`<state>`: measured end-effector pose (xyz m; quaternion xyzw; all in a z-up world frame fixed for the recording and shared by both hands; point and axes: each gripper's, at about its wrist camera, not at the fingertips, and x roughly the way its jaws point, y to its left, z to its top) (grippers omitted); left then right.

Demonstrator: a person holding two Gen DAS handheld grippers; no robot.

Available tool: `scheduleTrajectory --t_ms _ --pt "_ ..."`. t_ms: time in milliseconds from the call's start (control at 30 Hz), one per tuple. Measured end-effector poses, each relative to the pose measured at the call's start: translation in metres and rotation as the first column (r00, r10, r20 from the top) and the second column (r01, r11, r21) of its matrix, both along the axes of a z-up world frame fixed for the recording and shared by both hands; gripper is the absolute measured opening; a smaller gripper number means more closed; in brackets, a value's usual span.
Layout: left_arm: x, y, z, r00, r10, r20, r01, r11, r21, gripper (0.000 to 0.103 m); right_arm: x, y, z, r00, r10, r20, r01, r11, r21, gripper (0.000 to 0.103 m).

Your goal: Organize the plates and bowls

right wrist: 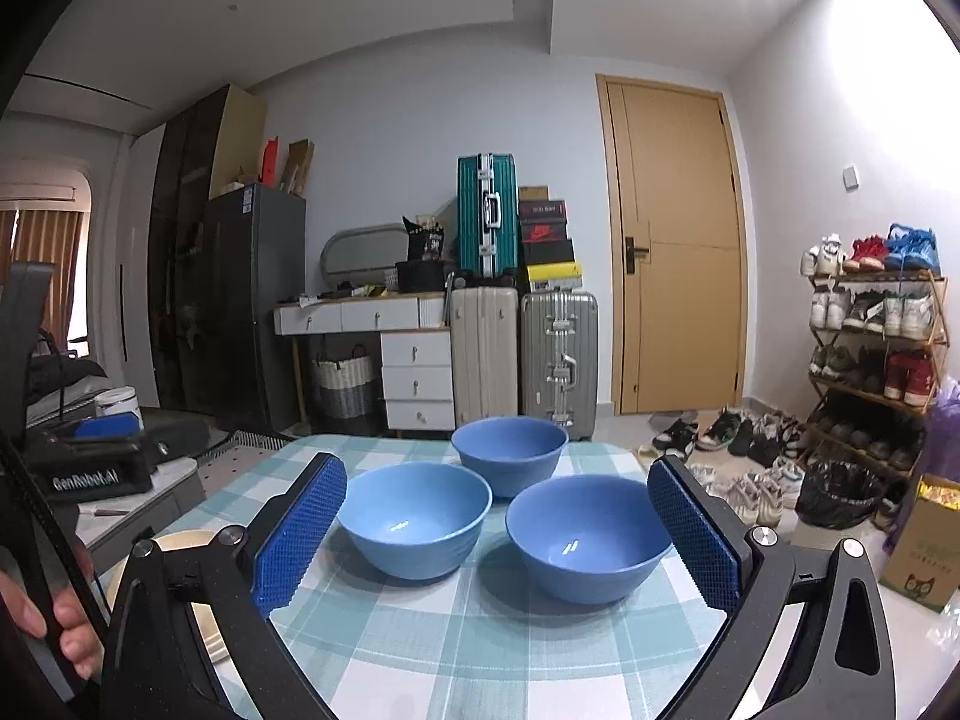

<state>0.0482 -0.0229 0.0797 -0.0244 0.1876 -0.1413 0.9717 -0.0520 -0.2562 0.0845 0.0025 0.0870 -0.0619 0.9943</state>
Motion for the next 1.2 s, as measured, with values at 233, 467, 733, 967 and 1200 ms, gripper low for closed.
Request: scheduleTrajectory --t_ms 233,467,733,967,1200 --pt "-0.002 0.003 -0.002 0.999 0.031 0.023 -0.032 0.999 0.023 0.103 0.011 -0.003 -0.006 0.999 0.012 -0.037 -0.010 0.999 0.043 0.102" --pt "-0.001 -0.004 -0.005 1.000 0.025 0.014 -0.026 0.998 0.064 0.103 0.020 -0.006 -0.011 0.997 0.023 -0.078 -0.017 0.997 0.073 0.102" --pt "0.003 -0.003 -0.007 1.000 0.018 -0.018 -0.017 0.998 0.054 0.103 0.028 -0.015 -0.018 0.991 0.041 -0.130 -0.022 0.989 0.143 0.102" --pt "0.006 0.001 -0.008 0.999 0.007 -0.054 -0.006 1.000 0.019 0.103 0.041 -0.050 -0.025 0.984 -0.038 -0.172 0.083 0.962 0.260 0.102" --pt "0.009 0.005 -0.010 0.996 -0.012 -0.084 0.010 1.000 -0.018 0.103 0.080 -0.129 -0.038 0.946 -0.112 -0.304 0.235 0.884 0.405 0.102"
